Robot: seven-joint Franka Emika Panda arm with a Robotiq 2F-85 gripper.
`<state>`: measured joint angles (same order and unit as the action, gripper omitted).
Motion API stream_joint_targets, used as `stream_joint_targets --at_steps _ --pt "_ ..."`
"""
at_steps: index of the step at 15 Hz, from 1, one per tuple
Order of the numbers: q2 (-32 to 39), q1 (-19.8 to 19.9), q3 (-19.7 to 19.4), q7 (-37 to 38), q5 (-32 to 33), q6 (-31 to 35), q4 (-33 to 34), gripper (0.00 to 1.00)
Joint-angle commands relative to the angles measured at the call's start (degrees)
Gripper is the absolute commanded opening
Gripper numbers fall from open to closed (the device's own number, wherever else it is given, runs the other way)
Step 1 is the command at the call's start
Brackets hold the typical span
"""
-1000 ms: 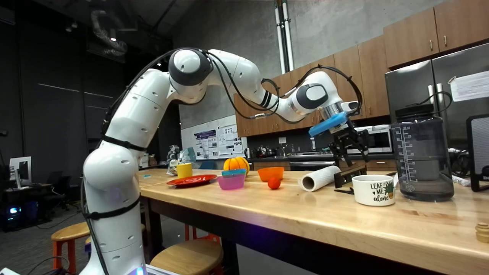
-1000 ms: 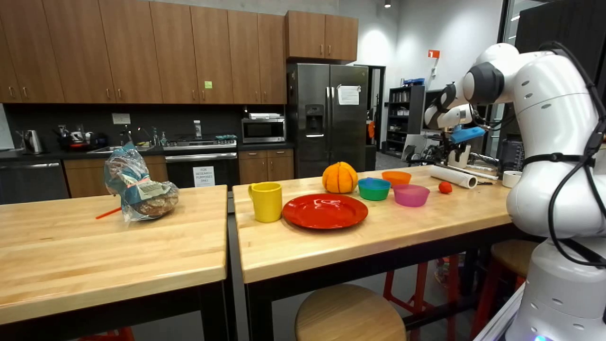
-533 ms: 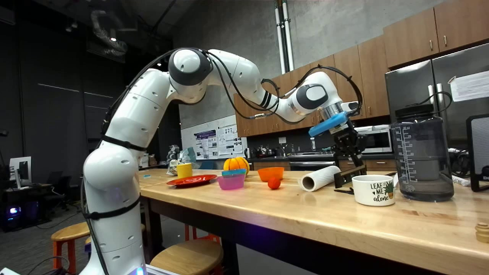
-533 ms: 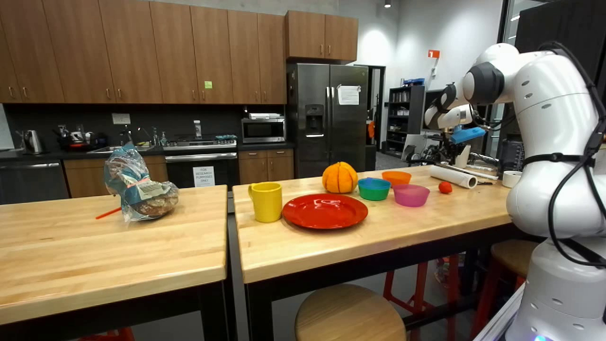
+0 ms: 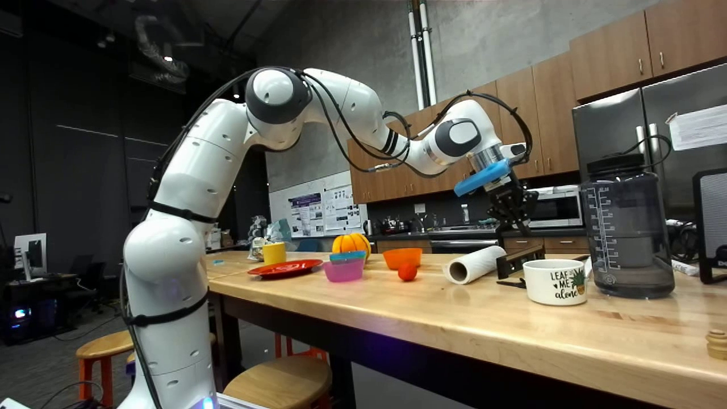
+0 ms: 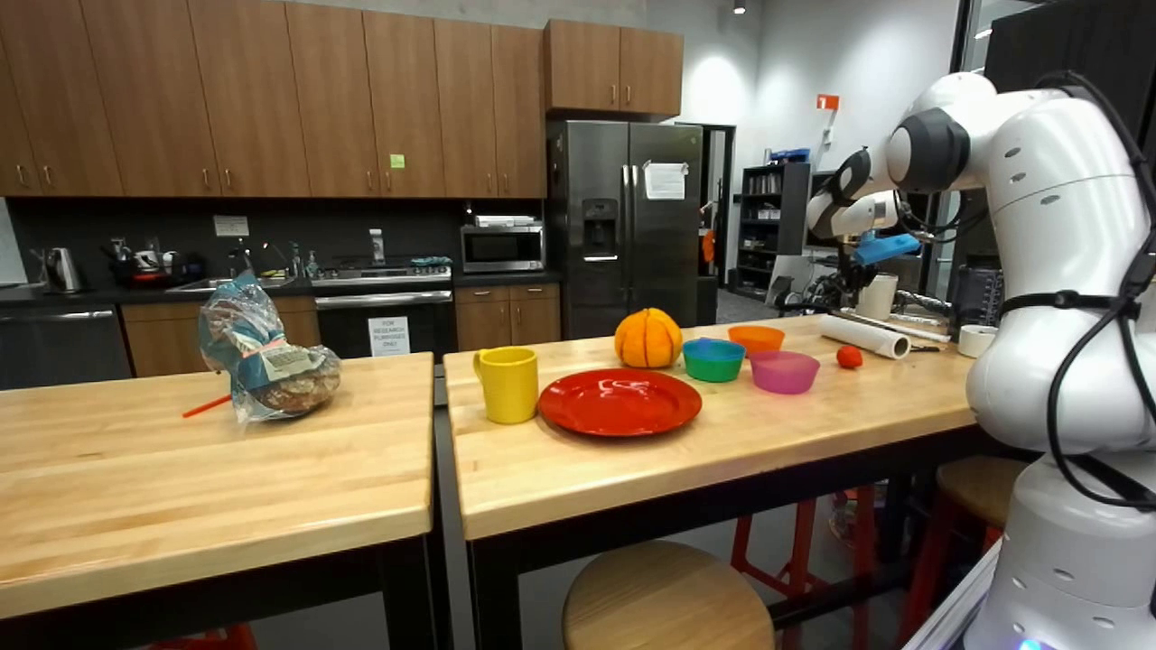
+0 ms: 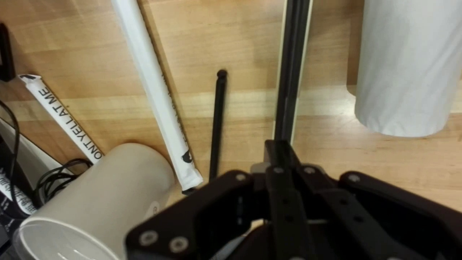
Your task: Remove the black object from the yellow mug and move it to the right
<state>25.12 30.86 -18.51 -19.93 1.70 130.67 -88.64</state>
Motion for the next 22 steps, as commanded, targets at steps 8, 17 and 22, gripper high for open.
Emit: stream_joint_targets --at_steps 8,17,22 --pt "-1.29 0.56 1.94 -2.25 -1.85 -0.75 -4.71 0.0" --pt "-2.85 0.67 -0.96 -1.03 0.6 -0.87 -6.27 0.0" --pt "-3.7 1.5 -1.68 -1.39 -0.02 -0.39 -8.23 0.0"
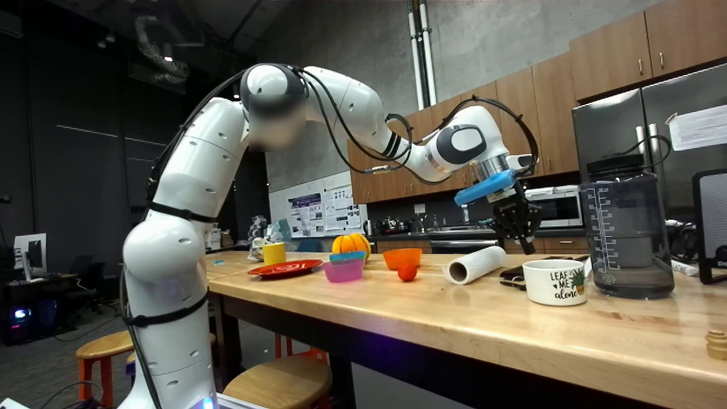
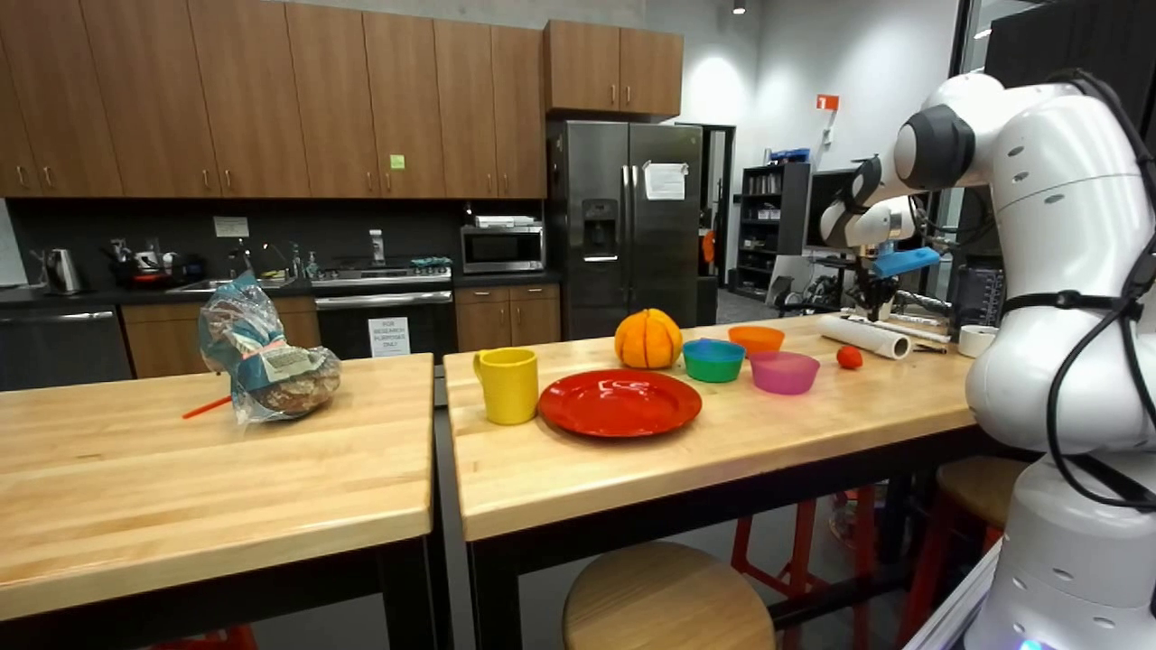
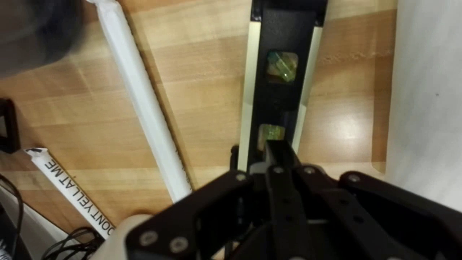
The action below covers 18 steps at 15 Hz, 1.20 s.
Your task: Remove the black object from the yellow mug and move it to the right
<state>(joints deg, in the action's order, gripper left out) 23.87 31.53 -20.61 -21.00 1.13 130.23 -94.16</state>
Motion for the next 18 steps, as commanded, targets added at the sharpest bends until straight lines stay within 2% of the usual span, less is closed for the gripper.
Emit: stream_joint_targets --at_steps 1,4,9,10,11,14,18 --pt "-2.71 0.92 0.51 -0.42 0.46 0.18 -3.09 0.0" --pt "-4.17 1.32 1.7 -2.31 -1.43 0.57 -3.5 0.0" --pt "-9.65 1.13 5.26 -11.31 -8.31 -0.77 -4.4 0.0" --pt "-11.02 0.73 5.87 -12.96 -9.44 -1.21 -4.84 0.16" --pt "-12.65 0.12 6.33 -14.19 -10.08 -1.67 -5.59 0.27" --pt "-17.27 -2.15 7.06 -17.68 -12.28 -3.69 -7.85 0.43" --pt "-23.41 -6.76 7.15 -20.65 -15.45 -5.61 -11.45 0.7"
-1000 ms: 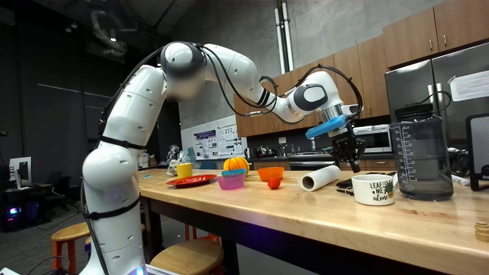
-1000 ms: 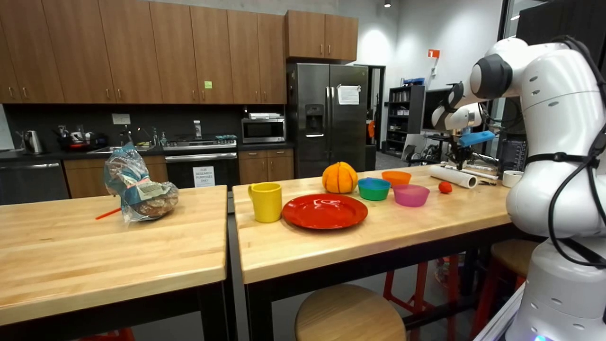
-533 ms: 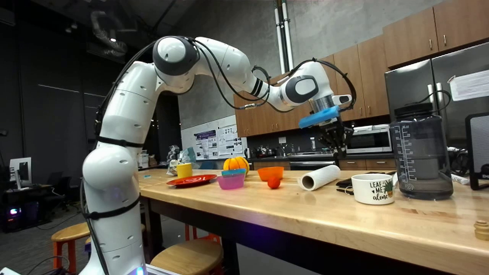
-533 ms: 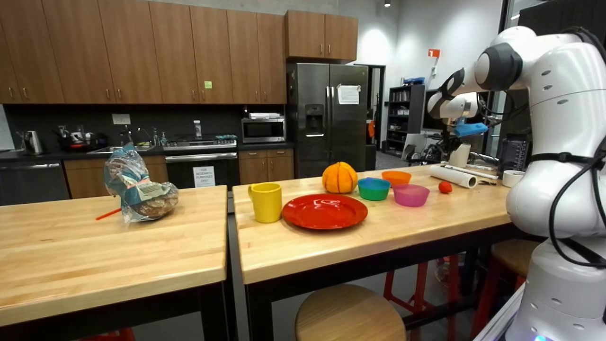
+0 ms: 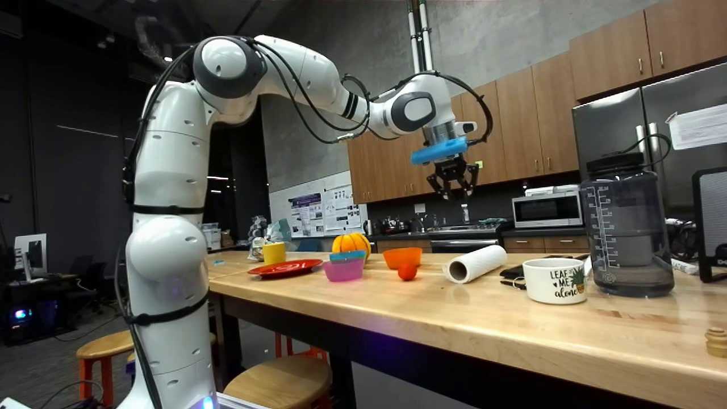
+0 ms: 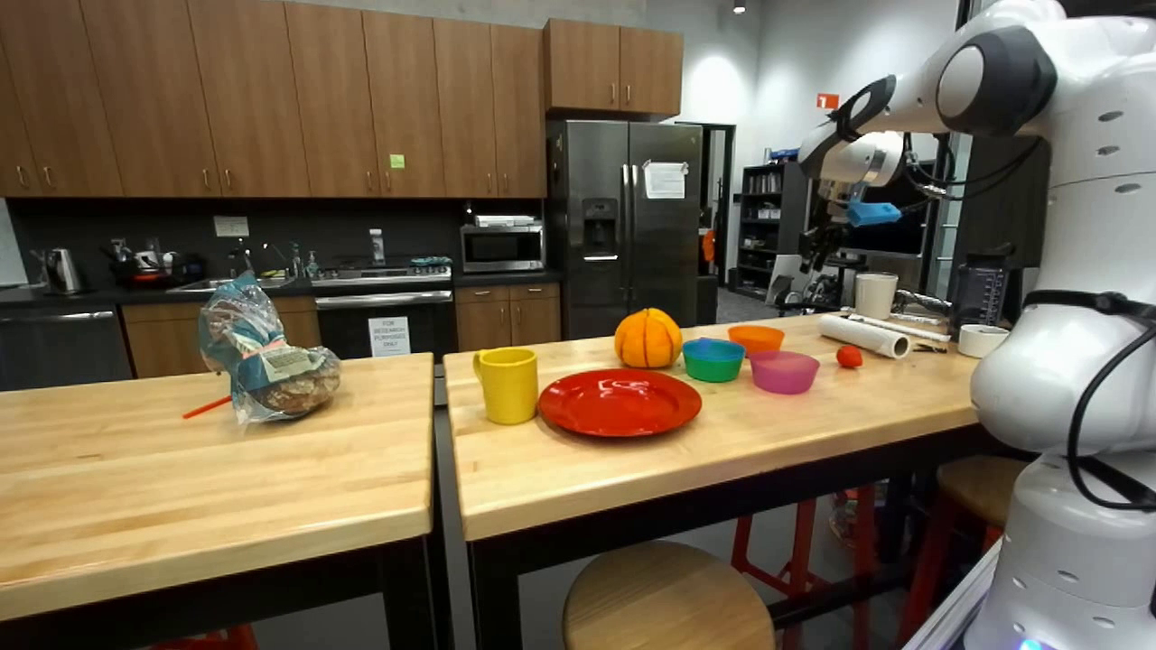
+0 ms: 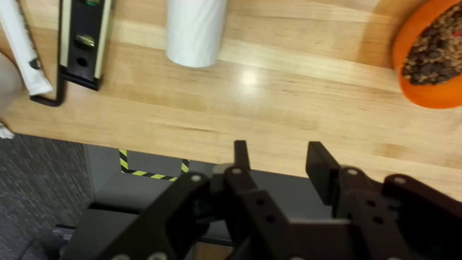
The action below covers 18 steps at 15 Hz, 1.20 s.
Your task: Remove the black object from the yellow mug and move it to the right
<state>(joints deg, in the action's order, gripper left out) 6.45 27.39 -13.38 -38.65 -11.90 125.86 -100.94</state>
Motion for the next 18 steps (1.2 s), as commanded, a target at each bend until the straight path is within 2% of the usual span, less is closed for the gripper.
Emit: stream_joint_targets --at_steps 1,4,5,13,18 --pt "-7.57 -4.04 -0.05 -3.44 -3.25 -2.12 -5.39 0.78" --pt "-11.34 -8.14 0.06 -3.29 -3.0 -8.37 -5.14 0.98" --pt "-12.41 -9.43 0.14 -3.41 -3.25 -10.42 -4.91 0.99" --pt "-23.16 -19.43 3.9 3.61 0.11 -25.36 -4.93 1.0" --pt "-26.5 -24.58 7.64 8.48 2.36 -33.13 -4.74 1.0"
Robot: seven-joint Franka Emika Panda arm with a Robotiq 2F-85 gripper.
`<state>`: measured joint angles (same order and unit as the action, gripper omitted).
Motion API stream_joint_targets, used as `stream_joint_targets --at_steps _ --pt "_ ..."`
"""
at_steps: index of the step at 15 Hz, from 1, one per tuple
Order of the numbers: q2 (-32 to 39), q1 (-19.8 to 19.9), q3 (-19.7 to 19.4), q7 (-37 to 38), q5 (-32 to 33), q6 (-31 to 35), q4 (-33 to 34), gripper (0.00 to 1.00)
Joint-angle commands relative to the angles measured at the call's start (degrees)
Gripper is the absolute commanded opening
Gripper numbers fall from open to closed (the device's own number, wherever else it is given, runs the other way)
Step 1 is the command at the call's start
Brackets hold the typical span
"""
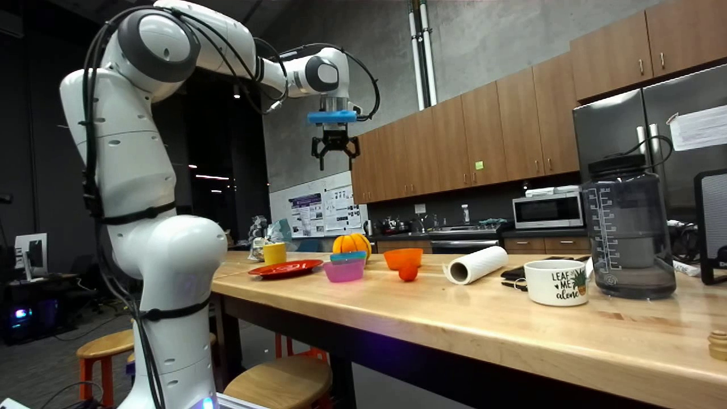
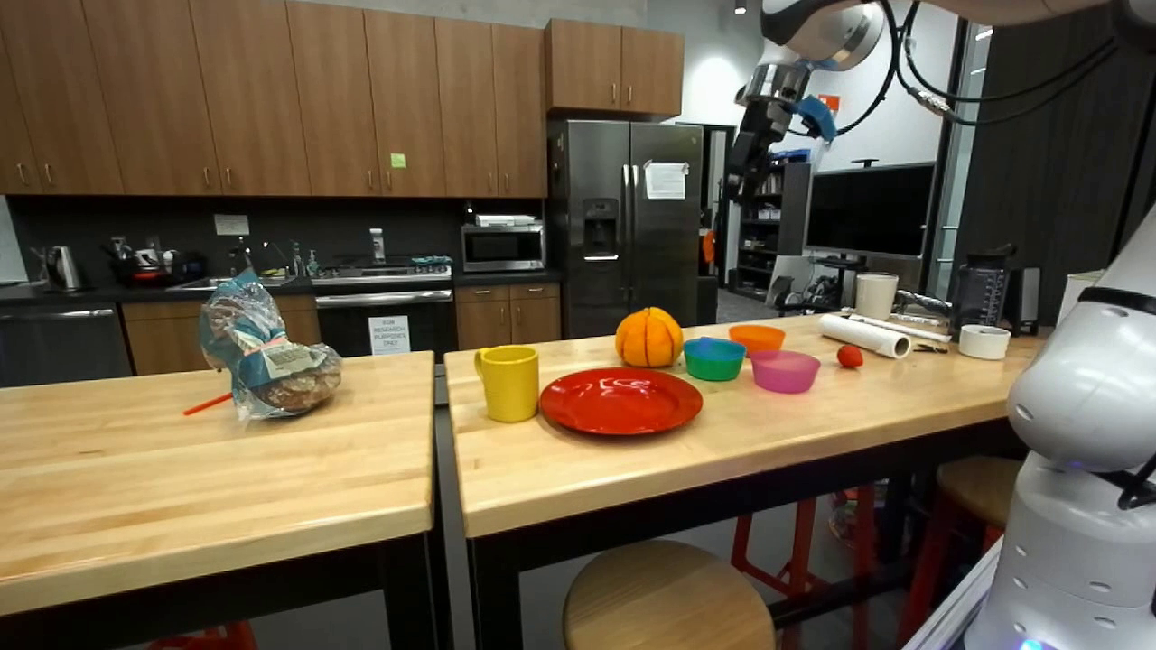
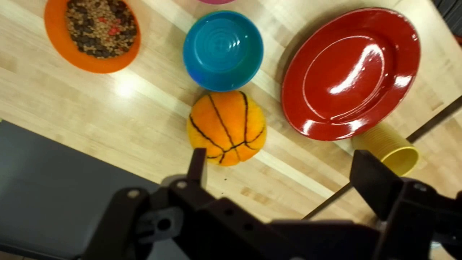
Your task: Remove the black object from the yellow mug and move it to the right
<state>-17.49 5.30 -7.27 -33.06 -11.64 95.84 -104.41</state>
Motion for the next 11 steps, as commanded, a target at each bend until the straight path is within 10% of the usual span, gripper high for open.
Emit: stream_joint_targets --at_steps 1,11 --pt "-2.89 -3.46 2.22 3.69 2.38 -4.43 -1.21 1.0" --pt "-8.61 -7.31 9.38 19.9 11.51 -15.9 -5.83 1.0"
